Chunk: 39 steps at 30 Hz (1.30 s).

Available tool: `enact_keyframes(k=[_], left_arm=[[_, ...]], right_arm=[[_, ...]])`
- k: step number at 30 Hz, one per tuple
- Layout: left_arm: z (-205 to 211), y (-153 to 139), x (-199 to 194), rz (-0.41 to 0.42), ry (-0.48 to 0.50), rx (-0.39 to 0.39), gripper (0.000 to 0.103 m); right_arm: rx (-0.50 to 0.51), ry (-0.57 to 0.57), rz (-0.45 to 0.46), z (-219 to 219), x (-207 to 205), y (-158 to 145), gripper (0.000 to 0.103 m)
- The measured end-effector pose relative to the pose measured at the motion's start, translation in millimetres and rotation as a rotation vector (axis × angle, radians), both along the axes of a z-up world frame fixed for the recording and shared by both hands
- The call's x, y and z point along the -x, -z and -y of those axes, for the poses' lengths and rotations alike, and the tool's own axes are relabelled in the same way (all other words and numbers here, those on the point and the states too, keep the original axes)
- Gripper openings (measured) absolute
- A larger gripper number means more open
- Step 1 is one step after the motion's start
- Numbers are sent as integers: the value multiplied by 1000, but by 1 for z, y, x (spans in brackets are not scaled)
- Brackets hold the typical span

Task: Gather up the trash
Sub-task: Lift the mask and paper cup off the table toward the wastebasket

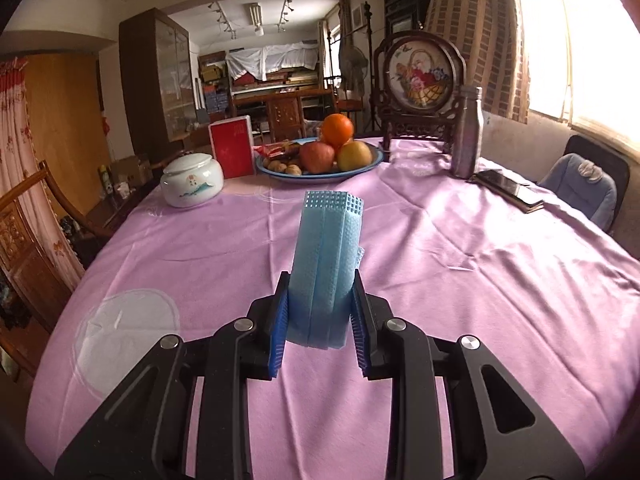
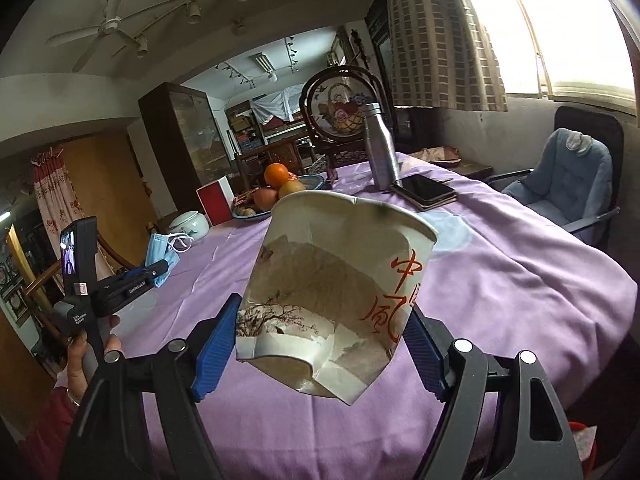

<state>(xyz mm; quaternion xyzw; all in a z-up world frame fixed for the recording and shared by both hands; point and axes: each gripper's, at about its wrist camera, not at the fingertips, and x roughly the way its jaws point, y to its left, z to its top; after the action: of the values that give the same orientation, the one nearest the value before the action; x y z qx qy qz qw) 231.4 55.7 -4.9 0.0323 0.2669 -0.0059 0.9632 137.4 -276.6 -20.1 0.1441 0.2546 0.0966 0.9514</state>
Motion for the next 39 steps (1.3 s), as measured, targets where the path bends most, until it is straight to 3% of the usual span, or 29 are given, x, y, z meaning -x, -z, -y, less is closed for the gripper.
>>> enact_keyframes(k=[12, 25, 31, 39], left_arm=[[61, -31, 54, 52, 108, 24, 29], [158, -49, 110, 105, 285, -2, 29], [218, -43, 134, 106, 396, -13, 29], [309, -11, 147, 36, 551, -17, 29]], right_arm=[[-25, 106, 22, 52, 59, 2, 77], [-34, 237, 70, 105, 134, 0, 77], [-34, 310, 73, 136, 170, 6, 77], [-53, 432, 31, 188, 208, 31, 77]])
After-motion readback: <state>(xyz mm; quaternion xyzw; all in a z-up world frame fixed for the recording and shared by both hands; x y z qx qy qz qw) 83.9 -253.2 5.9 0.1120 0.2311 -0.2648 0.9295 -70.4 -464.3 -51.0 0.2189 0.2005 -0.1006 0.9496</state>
